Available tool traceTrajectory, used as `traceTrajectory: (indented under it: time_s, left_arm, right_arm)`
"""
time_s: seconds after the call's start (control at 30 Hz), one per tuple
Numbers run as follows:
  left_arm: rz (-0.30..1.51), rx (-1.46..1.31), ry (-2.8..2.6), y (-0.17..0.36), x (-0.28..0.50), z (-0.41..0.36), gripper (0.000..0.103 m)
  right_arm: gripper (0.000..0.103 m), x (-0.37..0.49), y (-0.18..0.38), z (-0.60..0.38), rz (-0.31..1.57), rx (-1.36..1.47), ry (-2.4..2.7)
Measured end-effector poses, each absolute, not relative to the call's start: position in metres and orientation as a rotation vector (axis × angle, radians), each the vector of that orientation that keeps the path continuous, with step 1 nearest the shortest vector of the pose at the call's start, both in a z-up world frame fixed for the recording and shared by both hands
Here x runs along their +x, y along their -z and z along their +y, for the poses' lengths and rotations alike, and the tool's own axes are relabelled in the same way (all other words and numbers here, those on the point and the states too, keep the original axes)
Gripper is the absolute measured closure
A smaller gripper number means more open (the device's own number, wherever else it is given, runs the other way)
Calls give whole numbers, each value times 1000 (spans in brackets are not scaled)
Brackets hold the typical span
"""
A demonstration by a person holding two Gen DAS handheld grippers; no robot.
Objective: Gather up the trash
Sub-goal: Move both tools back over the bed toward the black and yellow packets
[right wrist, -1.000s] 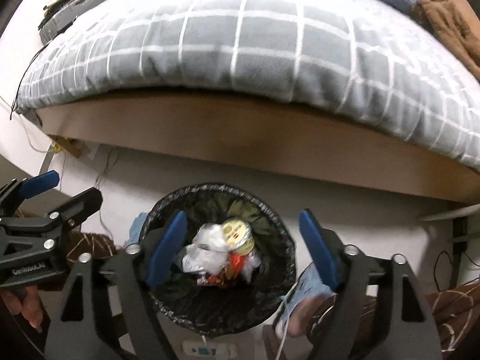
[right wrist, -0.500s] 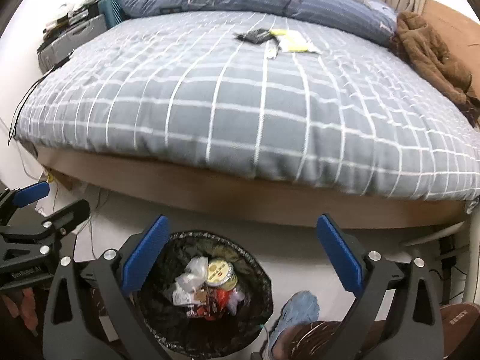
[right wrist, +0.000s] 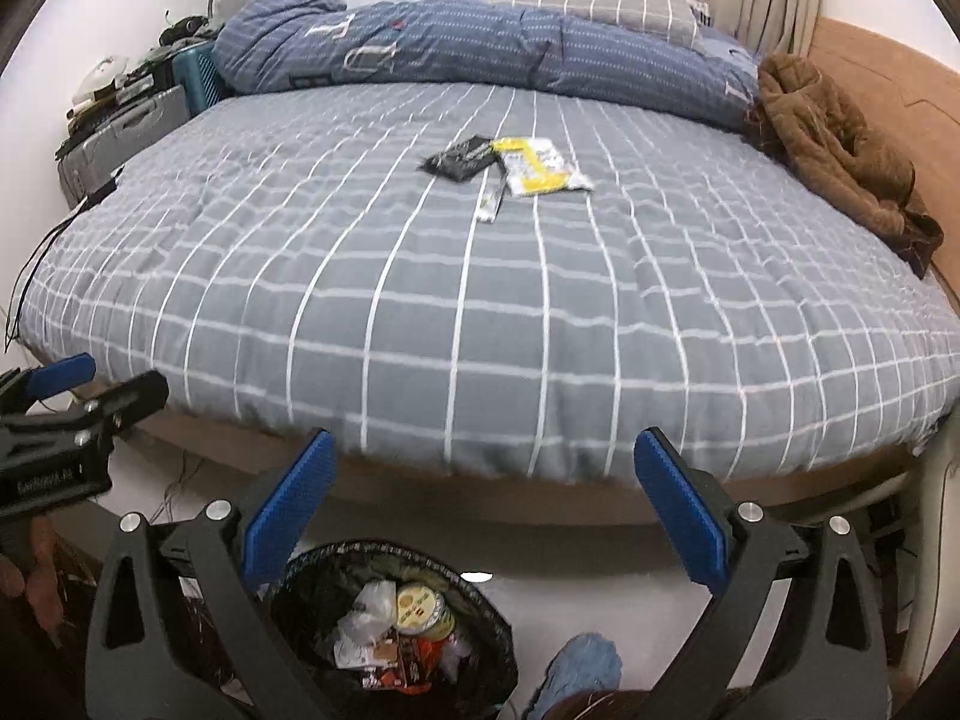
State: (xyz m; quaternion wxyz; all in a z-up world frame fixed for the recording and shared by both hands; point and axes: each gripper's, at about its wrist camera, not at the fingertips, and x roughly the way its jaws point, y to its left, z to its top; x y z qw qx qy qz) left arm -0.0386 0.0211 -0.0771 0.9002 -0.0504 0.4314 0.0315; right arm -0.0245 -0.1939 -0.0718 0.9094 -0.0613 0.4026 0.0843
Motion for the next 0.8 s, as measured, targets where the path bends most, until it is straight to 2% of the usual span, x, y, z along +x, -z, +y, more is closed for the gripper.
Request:
traceTrajectory:
  time_s: [0.5, 0.8]
  left_arm:
    - [832, -66, -36, 55, 47, 13, 6]
    - [833, -14, 6, 64, 134, -18, 6]
  right_arm:
    - [8, 69, 60, -209, 795, -97, -131]
    - [8, 135, 58, -233, 792, -85, -89]
